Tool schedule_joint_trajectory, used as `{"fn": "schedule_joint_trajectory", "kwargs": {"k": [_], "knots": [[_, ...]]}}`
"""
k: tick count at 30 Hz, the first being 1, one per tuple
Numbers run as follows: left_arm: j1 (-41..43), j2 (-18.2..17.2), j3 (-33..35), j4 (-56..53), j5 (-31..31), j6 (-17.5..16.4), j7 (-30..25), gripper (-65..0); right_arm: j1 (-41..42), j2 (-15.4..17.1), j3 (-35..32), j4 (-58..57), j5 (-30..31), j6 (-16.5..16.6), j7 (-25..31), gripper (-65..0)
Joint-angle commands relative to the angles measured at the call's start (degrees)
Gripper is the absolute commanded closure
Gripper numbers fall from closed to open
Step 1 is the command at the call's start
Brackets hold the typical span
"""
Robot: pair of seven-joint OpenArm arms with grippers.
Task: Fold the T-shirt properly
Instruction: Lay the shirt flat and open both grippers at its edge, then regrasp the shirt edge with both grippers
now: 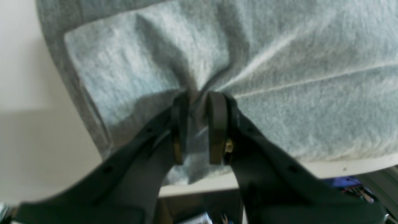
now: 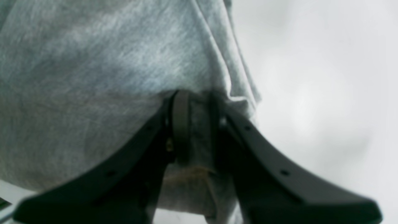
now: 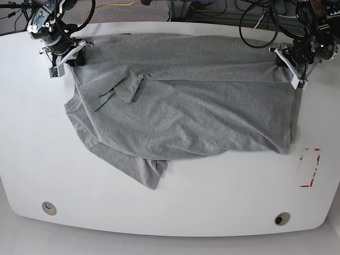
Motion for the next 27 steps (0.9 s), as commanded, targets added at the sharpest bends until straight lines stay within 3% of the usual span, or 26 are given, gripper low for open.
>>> {"fn": "schedule_joint_trajectory", "kwargs": {"k": [1, 6, 15, 20, 27], "knots": [[1.5, -0.6, -0.3, 0.5, 0.4, 0.0, 0.5, -9.3, -2.5, 2.0, 0.5, -0.2, -4.7, -0.8, -4.1, -11.1], [2.9, -0.5, 0.4, 3.4, 0.4, -0.2, 0.7, -9.4, -4.0, 3.7, 0.6, 0.4, -4.7, -0.8, -4.2, -11.1], [5.1, -0.4, 3.1, 10.1, 0.4, -4.4, 0.8, -9.4, -5.4, 4.0, 0.4, 10.9, -4.6, -0.8, -5.5, -12.2], [4.7, -0.4, 3.0, 10.4, 0.4, -4.5, 2.9, -9.4, -3.2, 4.0, 0.4, 15.2, -4.7, -0.8, -9.0, -23.6], [2.9, -0.4, -0.1, 10.8, 0.4, -4.8, 4.7, -9.4, -1.3, 4.1, 0.3, 18.5, -4.7, -0.8, -9.6, -38.4]]}}
